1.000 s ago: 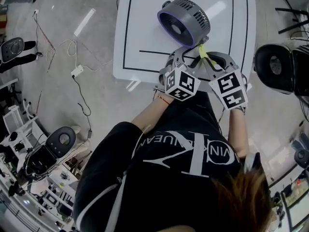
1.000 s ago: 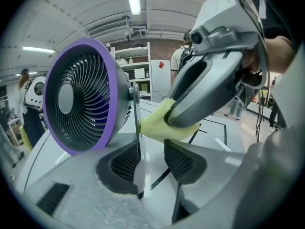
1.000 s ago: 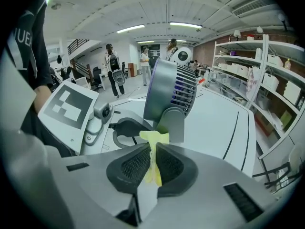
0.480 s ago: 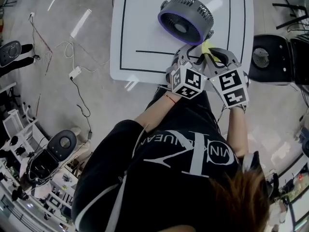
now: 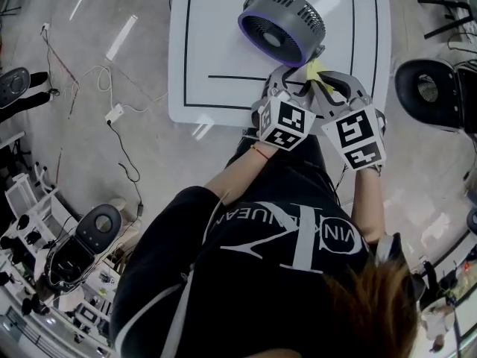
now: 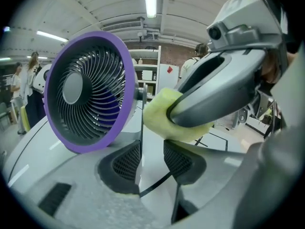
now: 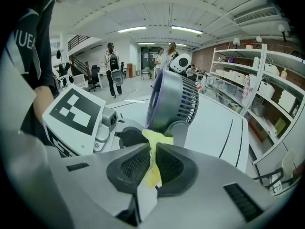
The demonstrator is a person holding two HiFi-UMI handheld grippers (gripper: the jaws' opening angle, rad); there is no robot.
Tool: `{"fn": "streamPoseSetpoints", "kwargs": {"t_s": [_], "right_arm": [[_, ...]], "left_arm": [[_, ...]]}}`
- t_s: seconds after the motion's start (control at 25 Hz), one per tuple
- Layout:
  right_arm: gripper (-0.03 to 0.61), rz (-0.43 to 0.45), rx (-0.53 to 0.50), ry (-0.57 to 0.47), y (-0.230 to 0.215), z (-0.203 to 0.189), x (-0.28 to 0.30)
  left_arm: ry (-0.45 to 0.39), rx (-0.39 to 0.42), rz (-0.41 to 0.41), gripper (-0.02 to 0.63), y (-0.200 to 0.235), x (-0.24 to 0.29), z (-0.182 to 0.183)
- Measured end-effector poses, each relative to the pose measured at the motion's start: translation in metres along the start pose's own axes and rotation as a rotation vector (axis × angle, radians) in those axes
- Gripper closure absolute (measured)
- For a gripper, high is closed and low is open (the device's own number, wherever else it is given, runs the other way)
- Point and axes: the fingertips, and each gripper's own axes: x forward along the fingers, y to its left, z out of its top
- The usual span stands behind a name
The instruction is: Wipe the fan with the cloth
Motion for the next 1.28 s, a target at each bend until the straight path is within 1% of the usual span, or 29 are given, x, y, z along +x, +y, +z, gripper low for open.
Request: {"fn": "streamPoseSetpoints", "kwargs": {"t_s": [0.08,0.2,0.36,0.44,0.56,0.76,0.88,1.0,1.16,1.28], "right_arm": [[0.548,0.007,-0.009,-0.009,0.005,0.006,0.001],[0.548,0.012,-0.021,-0.004,0.011,0.008,0.004],[0.548,0.035,-0.048,-0.011,0.02,0.021,0.002],[0.548,0.057,-0.068,-0.02,0.027,0.03,0.0],[0.548,0.082,-0.092,-0.04,0.036,0.043,0.004],[0.547,0.105,-0.146,-0.039,0.052,0.061,0.014],[0.549,0.13,-0.161,-0.09,0.065,0.082,0.015],[0.549,0.081,-0.223,-0.101,0.063,0.099,0.026],[0.549,-0.024,-0.362,-0.098,0.058,0.128,0.035],[0.549,-0.121,-0.482,-0.055,0.057,0.139,0.044]], "left_arm": [[0.011,-0.051,0.015,0.477,0.006,-0.005,-0.003],[0.026,-0.113,0.019,0.477,0.009,-0.011,-0.008],[0.02,-0.126,0.016,0.48,0.014,-0.023,-0.009],[0.021,-0.134,0.031,0.514,0.02,-0.031,-0.011],[0.018,-0.14,0.082,0.605,0.038,-0.043,-0.015],[0.006,-0.145,0.173,0.606,0.077,-0.069,-0.02],[-0.011,-0.173,0.219,0.606,0.1,-0.082,-0.022],[-0.037,-0.187,0.265,0.606,0.12,-0.092,-0.021],[-0.08,-0.188,0.308,0.606,0.139,-0.105,-0.012],[-0.098,-0.199,0.317,0.606,0.143,-0.111,-0.012]]}}
